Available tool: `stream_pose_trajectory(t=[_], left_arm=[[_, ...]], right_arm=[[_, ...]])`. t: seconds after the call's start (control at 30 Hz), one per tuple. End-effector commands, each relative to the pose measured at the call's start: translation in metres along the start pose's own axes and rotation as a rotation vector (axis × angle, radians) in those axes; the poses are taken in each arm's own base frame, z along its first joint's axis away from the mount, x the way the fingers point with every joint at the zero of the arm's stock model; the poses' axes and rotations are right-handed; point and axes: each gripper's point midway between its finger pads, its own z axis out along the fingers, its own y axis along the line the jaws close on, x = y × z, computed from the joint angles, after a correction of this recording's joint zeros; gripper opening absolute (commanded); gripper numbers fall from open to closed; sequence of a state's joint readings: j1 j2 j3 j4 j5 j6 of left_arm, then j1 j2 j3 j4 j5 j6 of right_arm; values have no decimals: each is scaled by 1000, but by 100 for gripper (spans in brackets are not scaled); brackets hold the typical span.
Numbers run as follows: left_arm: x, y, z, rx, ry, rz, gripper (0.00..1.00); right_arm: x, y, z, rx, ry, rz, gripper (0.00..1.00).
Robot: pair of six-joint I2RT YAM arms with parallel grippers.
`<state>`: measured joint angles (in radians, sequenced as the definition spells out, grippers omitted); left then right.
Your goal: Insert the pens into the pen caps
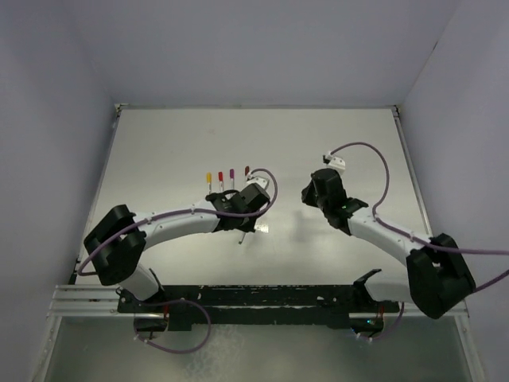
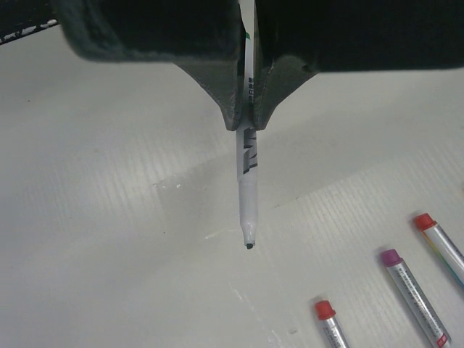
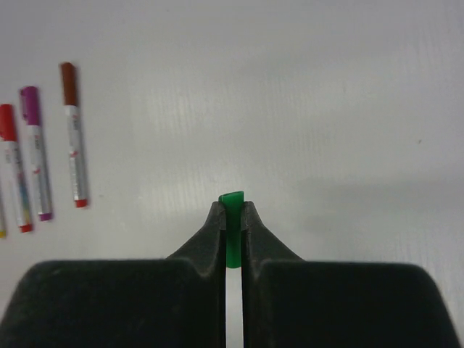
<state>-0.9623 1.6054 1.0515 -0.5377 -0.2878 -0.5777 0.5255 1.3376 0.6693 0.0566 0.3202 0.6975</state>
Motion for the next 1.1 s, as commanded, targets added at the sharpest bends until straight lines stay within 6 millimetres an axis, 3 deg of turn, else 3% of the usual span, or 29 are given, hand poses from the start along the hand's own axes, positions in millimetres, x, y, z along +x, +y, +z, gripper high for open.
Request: stream_pose_trajectory(t=[0.0,0.23,0.47,0.63,1.07], left_arm=[[-34,-23,-12,161,-184,-37,0],[-55,-46,-36,372,-383,-76,0],[-73,-70,-68,605,-603,-88,0],[-79,-87,-82,721,-669,-55,0],[-107,-82,-120,768,-865,-106,0]], right_arm=[[-50,36,-32,-211,-204,8,0],[-81,66,-78,-461,-385,-8,0],[-97,93,-114,-681,-518,-31,0],[-108,110,-135,-815,-597,0,0],[-120,125,-168,-1007,-668,131,0]])
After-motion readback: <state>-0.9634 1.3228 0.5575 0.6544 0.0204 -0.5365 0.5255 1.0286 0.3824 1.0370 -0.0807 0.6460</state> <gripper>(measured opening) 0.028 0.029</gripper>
